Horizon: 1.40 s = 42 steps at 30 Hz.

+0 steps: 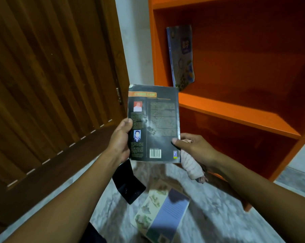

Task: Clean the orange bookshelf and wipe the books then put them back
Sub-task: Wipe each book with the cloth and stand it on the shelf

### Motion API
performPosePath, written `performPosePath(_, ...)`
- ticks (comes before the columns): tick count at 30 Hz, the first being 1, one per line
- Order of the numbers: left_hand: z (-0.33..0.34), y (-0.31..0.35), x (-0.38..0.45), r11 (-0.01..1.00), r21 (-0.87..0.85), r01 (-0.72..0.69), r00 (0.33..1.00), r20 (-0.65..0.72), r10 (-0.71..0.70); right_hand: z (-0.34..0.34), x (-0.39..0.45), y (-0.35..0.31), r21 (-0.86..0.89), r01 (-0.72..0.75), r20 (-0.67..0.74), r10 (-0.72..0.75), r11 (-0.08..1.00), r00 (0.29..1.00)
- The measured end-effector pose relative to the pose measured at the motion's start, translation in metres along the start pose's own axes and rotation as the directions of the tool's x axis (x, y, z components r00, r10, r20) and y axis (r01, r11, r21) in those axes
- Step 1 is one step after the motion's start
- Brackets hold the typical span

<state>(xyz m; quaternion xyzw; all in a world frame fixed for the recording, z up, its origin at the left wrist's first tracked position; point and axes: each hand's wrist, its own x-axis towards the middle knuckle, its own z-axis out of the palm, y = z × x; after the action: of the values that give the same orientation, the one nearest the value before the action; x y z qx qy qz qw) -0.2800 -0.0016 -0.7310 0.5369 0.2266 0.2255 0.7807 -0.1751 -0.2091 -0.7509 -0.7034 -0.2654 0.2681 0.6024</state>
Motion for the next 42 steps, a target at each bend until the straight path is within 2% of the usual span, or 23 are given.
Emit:
performPosePath(2, 0.003, -0.004, -0.001, 0.994, 0.098, -0.041, 0.999, -0.016, 0.043, 0.0, 0.001, 0.004, -0.001, 0.027, -0.048, -0.027, 1.0, 0.998)
performPosePath(4, 0.006, -0.009, 0.0, 0.951, 0.295, -0.096, 0.991, -0.059, 0.118, 0.001, 0.001, 0.005, 0.005, 0.069, -0.066, -0.069, 0.998, 0.995)
performPosePath(7, 0.014, -0.022, 0.003, 0.741, 0.635, -0.217, 0.961, 0.006, 0.277, 0.009, -0.001, 0.004, -0.053, 0.136, -0.071, -0.14, 0.989, 0.988)
performPosePath(9, 0.029, -0.026, -0.007, 0.653, 0.708, -0.268, 0.944, 0.057, 0.325, 0.02, -0.005, 0.002, -0.255, 0.188, -0.085, -0.216, 0.948, 0.973)
performPosePath(10, 0.038, -0.027, -0.014, 0.672, 0.677, -0.3, 0.942, 0.096, 0.323, 0.025, -0.008, 0.002, -0.405, 0.208, -0.099, -0.269, 0.891, 0.958)
performPosePath(12, 0.052, -0.03, -0.024, 0.815, 0.506, -0.282, 0.959, 0.129, 0.251, 0.031, -0.015, 0.003, -0.671, 0.226, -0.082, -0.373, 0.707, 0.924)
performPosePath(14, 0.055, -0.034, -0.028, 0.898, 0.371, -0.235, 0.972, 0.118, 0.206, 0.037, -0.021, 0.004, -0.775, 0.249, -0.008, -0.403, 0.581, 0.915)
performPosePath(19, 0.048, -0.04, -0.018, 0.968, 0.208, -0.138, 0.955, -0.231, 0.186, 0.054, -0.029, 0.003, -0.923, 0.259, 0.141, -0.379, 0.284, 0.915)
performPosePath(20, 0.046, -0.04, -0.015, 0.982, 0.15, -0.115, 0.952, -0.266, 0.152, 0.054, -0.03, 0.0, -0.93, 0.26, 0.16, -0.349, 0.26, 0.923)
performPosePath(21, 0.043, -0.039, -0.011, 0.992, 0.083, -0.095, 0.952, -0.285, 0.115, 0.053, -0.03, -0.003, -0.924, 0.268, 0.17, -0.334, 0.274, 0.927)
performPosePath(22, 0.039, -0.037, -0.008, 0.997, 0.032, -0.076, 0.952, -0.296, 0.082, 0.05, -0.028, -0.005, -0.896, 0.271, 0.157, -0.319, 0.351, 0.935)
performPosePath(24, 0.032, -0.029, -0.003, 0.999, -0.012, -0.053, 0.949, -0.31, 0.046, 0.039, -0.021, -0.01, -0.737, 0.206, 0.037, -0.265, 0.643, 0.964)
performPosePath(26, 0.024, -0.021, 0.002, 0.998, -0.015, -0.059, 0.955, -0.293, 0.052, 0.024, -0.01, -0.016, -0.392, 0.037, -0.189, -0.119, 0.919, 0.975)
performPosePath(27, 0.021, -0.016, 0.003, 0.998, -0.012, -0.068, 0.959, -0.276, 0.062, 0.013, -0.007, -0.022, -0.115, -0.089, -0.281, 0.054, 0.989, 0.958)
performPosePath(28, 0.018, -0.012, 0.004, 0.997, -0.008, -0.083, 0.964, -0.253, 0.078, 0.001, -0.004, -0.029, 0.226, -0.215, -0.268, 0.273, 0.95, 0.924)
performPosePath(29, 0.016, -0.008, 0.003, 0.995, 0.011, -0.1, 0.968, -0.231, 0.1, -0.009, -0.004, -0.036, 0.517, -0.302, -0.157, 0.436, 0.801, 0.886)
performPosePath(30, 0.014, -0.005, 0.003, 0.992, 0.043, -0.119, 0.97, -0.207, 0.125, -0.018, -0.006, -0.043, 0.688, -0.344, -0.042, 0.508, 0.639, 0.86)
performPosePath(31, 0.012, -0.002, 0.0, 0.987, 0.077, -0.141, 0.972, -0.18, 0.153, -0.024, -0.008, -0.05, 0.768, -0.346, 0.021, 0.519, 0.539, 0.855)
performPosePath(34, 0.009, 0.006, -0.006, 0.976, 0.145, -0.16, 0.983, -0.067, 0.171, -0.031, -0.01, -0.07, 0.812, -0.25, 0.005, 0.423, 0.528, 0.906)
performPosePath(37, 0.008, 0.007, -0.012, 0.969, 0.211, -0.131, 0.991, 0.027, 0.129, -0.027, -0.006, -0.081, 0.79, -0.033, -0.182, 0.286, 0.612, 0.941)
performPosePath(39, 0.011, 0.006, -0.018, 0.961, 0.236, -0.141, 0.989, 0.082, 0.125, -0.028, -0.001, -0.082, 0.656, 0.213, -0.451, 0.15, 0.724, 0.88)
performPosePath(41, 0.018, 0.004, -0.024, 0.956, 0.243, -0.162, 0.98, 0.153, 0.127, -0.028, 0.0, -0.08, 0.357, 0.413, -0.653, -0.092, 0.838, 0.752)
performPosePath(42, 0.021, 0.002, -0.026, 0.958, 0.23, -0.17, 0.974, 0.19, 0.127, -0.027, 0.001, -0.075, 0.148, 0.469, -0.676, -0.257, 0.871, 0.69)
